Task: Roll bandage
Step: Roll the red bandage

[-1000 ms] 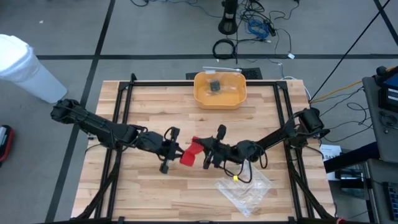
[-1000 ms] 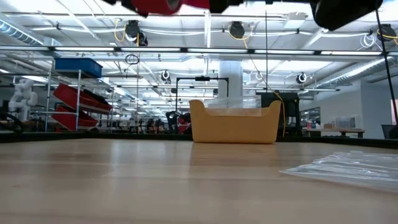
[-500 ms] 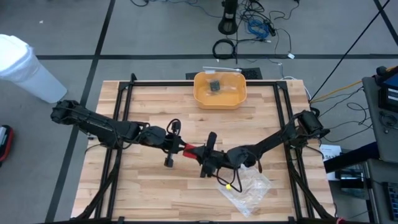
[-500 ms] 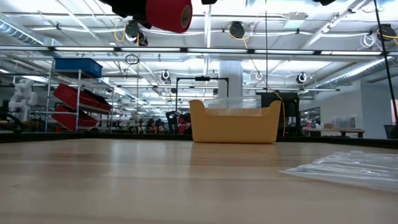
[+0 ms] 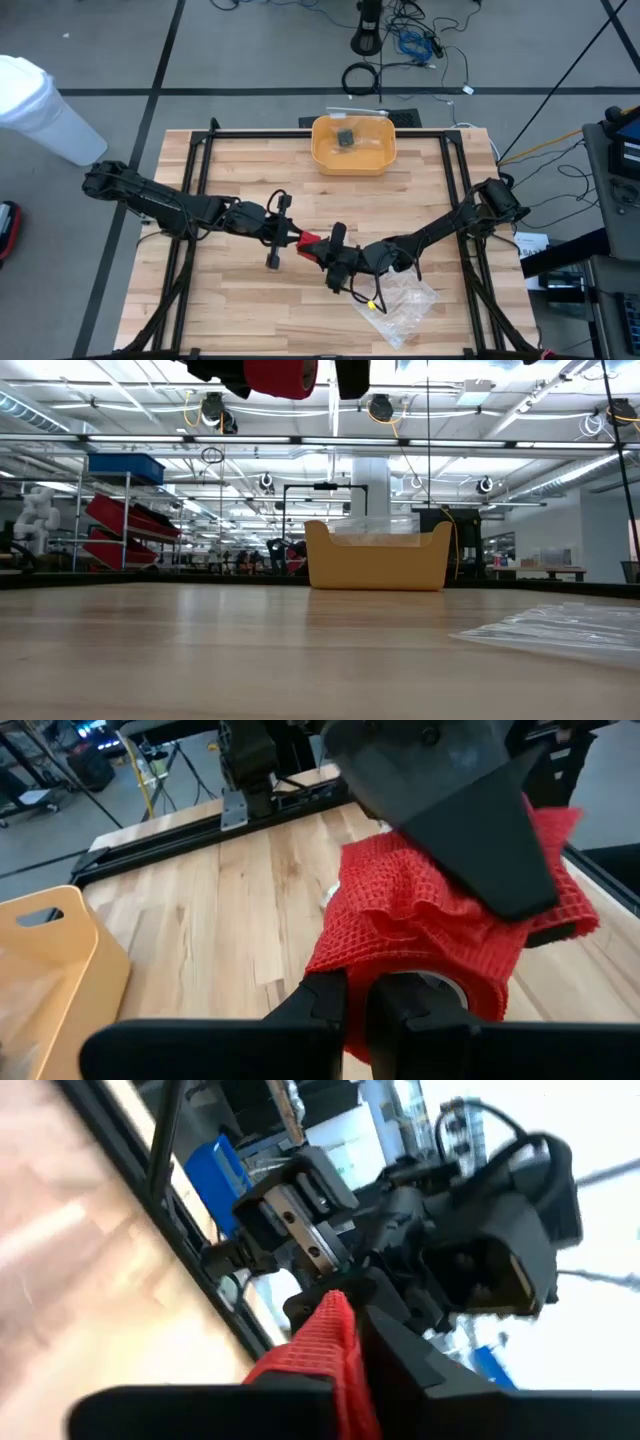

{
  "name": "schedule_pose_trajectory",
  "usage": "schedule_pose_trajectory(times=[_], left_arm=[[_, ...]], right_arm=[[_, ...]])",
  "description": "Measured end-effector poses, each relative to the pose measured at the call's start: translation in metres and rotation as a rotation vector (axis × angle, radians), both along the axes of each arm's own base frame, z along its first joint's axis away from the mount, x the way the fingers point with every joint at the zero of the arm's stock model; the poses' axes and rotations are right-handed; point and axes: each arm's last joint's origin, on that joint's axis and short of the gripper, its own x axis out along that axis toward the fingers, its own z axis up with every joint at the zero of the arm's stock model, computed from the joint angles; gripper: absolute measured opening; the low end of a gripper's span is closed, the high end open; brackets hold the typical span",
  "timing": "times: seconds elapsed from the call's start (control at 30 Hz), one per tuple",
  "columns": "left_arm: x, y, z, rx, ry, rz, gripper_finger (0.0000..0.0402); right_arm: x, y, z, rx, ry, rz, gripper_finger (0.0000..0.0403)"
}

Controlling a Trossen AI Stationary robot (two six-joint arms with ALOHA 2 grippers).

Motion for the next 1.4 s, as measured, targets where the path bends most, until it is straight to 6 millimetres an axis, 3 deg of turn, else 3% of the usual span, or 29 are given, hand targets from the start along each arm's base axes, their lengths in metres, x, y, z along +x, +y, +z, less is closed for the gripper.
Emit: schedule_pose_trajectory(times=[0.27, 0.43, 1.03, 1.4], left_arm=[[0.000, 0.000, 0.001, 0.014, -0.013, -0.015, 0.0016], [0.001, -0.001, 0.003, 0.028, -0.036, -0.023, 0.0015], [0.002, 0.000, 0.005, 0.064, -0.064, 0.003, 0.0015], [0.004, 0.001, 0.012, 0.086, -0.136, 0.030, 0.0015]], right_arm=[[-0.005, 0.011, 0.001, -0.362, 0.049, 0.001, 0.0127], [-0.005, 0.013, 0.001, -0.450, 0.063, 0.002, 0.0162], [-0.006, 0.017, 0.000, -0.594, 0.116, 0.003, 0.0149], [-0.005, 0.018, 0.008, -0.828, 0.194, -0.123, 0.0148]])
